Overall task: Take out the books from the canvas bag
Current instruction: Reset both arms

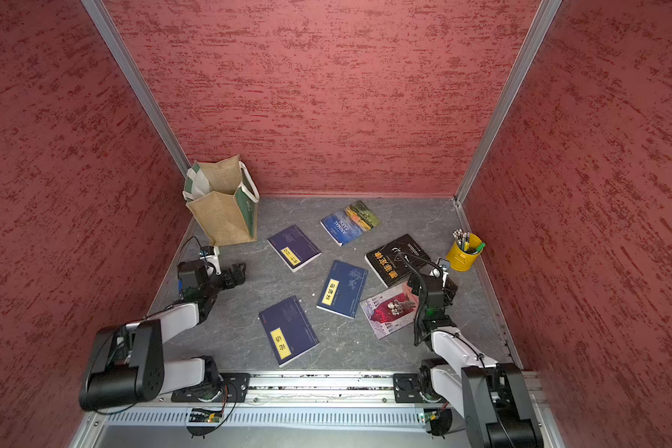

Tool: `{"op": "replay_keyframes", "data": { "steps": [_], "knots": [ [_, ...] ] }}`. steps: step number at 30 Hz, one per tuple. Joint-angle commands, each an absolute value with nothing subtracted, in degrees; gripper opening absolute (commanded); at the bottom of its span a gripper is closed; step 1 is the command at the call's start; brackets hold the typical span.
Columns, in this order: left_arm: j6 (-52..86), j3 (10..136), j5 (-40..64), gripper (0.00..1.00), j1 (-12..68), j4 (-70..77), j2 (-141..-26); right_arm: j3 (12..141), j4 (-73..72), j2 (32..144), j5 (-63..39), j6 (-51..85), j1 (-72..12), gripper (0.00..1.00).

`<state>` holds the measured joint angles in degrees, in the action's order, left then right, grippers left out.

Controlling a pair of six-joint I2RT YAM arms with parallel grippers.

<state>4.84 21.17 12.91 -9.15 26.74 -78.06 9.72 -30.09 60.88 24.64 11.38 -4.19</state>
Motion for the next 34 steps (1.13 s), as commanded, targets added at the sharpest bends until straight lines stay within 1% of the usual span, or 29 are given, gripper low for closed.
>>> {"op": "replay_keyframes", "data": {
  "steps": [1, 2, 3, 4, 5, 7, 8, 9, 11, 12, 14, 16, 17, 18, 19, 20, 21, 22, 23, 25, 34],
  "knots": [
    [2.3, 25.4, 12.8, 1.00, -7.6, 42.0, -84.7, 9.2, -45.7, 62.6, 25.5, 7.6, -3.2, 0.99],
    [-1.1, 27.7, 11.5, 0.99, -4.2, 39.1, -86.2, 9.6, -47.4, 64.3, 25.4, 7.5, -2.7, 0.99],
    [-2.2, 27.6, 7.5, 1.00, -2.3, 38.6, -85.7, 10.3, -48.7, 66.1, 25.4, 7.3, -2.4, 0.99],
    [-1.6, 24.9, 5.1, 1.00, -1.8, 43.4, -86.0, 11.1, -50.5, 68.0, 25.7, 7.3, -2.2, 0.99],
    [-0.2, 20.6, 3.4, 1.00, -2.9, 56.1, -89.0, 11.8, -52.4, 70.1, 26.2, 7.5, -2.0, 0.99],
    [2.6, 19.9, 5.0, 1.00, -5.1, 53.5, -87.1, 13.2, -56.9, 74.3, 25.4, 7.1, -1.8, 0.99],
    [1.2, 19.9, 6.8, 1.00, -4.6, 55.7, -88.4, 14.4, -59.2, 76.6, 24.5, 6.7, -1.7, 0.99],
    [0.2, 21.5, 6.2, 0.99, -3.6, 49.9, -87.3, 15.8, -60.6, 78.8, 23.6, 6.1, -1.7, 0.99],
    [-1.6, 21.5, 1.8, 0.99, -1.0, 51.3, -87.9, 19.0, -62.8, 84.8, 21.7, 3.1, -1.6, 0.99],
    [-1.6, 21.9, 2.1, 0.99, -1.1, 50.5, -87.7, 19.7, -62.7, 86.5, 21.7, 3.1, -1.6, 0.99],
    [-1.2, 22.0, 3.1, 1.00, -1.6, 50.2, -87.7, 19.0, -63.7, 86.7, 21.6, 2.9, -1.7, 0.99],
    [-1.2, 21.9, 3.2, 0.99, -1.7, 51.1, -88.0, 13.5, -72.6, 85.7, 19.3, 2.7, -1.6, 0.98],
    [-1.4, 22.1, 3.2, 0.99, -1.6, 50.3, -87.7, 10.6, -76.4, 86.6, 14.9, 2.5, -1.0, 0.93],
    [-1.3, 21.9, 3.2, 0.99, -1.6, 50.8, -87.9, 7.9, -88.1, 90.6, 12.5, 0.5, -0.6, 0.83],
    [-1.3, 21.9, 3.2, 0.99, -1.6, 50.9, -87.9, 7.0, -88.7, 89.3, 11.8, 0.8, -0.6, 0.84],
    [-1.3, 22.1, 3.2, 1.00, -1.6, 50.4, -87.7, 8.7, -81.0, 87.1, 12.3, 1.6, -0.5, 0.99],
    [-1.3, 22.0, 3.1, 0.99, -1.6, 50.8, -88.0, 9.3, -83.0, 89.1, 13.2, 1.2, -0.5, 0.99],
    [-1.3, 22.0, 3.2, 1.00, -1.6, 50.8, -88.0, 9.9, -83.1, 89.2, 14.0, 1.5, -0.6, 0.99],
    [-1.3, 22.1, 3.2, 1.00, -1.7, 50.4, -87.8, 10.9, -78.5, 88.2, 14.4, 2.2, -0.5, 0.99],
    [-1.2, 22.3, 3.8, 1.00, -1.8, 50.2, -87.9, 10.5, -81.1, 89.1, 14.4, 1.6, -0.6, 0.99],
    [-1.2, 22.1, 4.1, 1.00, -2.0, 50.6, -87.9, 11.0, -80.1, 89.0, 14.8, 1.6, -0.7, 0.99]
  ]
}}
